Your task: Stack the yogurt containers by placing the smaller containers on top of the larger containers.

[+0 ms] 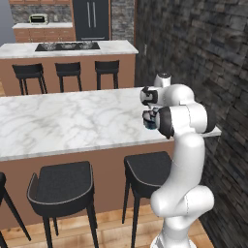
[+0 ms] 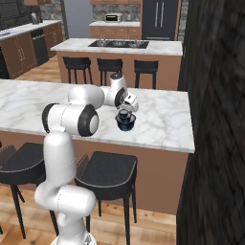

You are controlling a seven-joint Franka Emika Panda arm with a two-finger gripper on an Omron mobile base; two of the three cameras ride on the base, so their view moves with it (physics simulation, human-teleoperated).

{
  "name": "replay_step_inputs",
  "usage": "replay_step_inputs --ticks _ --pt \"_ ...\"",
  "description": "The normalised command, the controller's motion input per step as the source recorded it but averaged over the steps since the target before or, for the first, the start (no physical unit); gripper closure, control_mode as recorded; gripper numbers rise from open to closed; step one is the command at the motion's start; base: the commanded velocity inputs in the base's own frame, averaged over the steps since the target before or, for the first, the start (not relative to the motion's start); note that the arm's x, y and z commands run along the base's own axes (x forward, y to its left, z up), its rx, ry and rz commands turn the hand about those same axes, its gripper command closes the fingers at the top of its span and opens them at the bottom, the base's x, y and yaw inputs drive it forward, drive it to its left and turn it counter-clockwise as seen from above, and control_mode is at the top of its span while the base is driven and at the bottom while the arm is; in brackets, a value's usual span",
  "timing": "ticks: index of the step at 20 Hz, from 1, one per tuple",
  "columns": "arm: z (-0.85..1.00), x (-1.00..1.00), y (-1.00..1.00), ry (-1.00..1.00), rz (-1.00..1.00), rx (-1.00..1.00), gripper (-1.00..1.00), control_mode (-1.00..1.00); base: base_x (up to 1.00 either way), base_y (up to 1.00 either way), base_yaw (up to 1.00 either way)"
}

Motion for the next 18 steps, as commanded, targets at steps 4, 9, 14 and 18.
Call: replay_step_inputs --ticks 4,9,14,18 --pt "0.07 0.05 0.00 -0.01 0.00 0.00 -1.00 -1.00 0.00 0.00 0.00" --pt "0.44 -0.10 0.00 -0.09 -0.01 0.02 -1.00 -1.00 0.00 0.00 0.00" --pt "0.09 -0.70 -0.05 -0.22 0.06 0.00 -1.00 -1.00 0.00 0.00 0.00" --pt "0.02 -0.83 -0.16 -0.30 0.07 0.00 -1.00 -1.00 0.00 0.00 0.00"
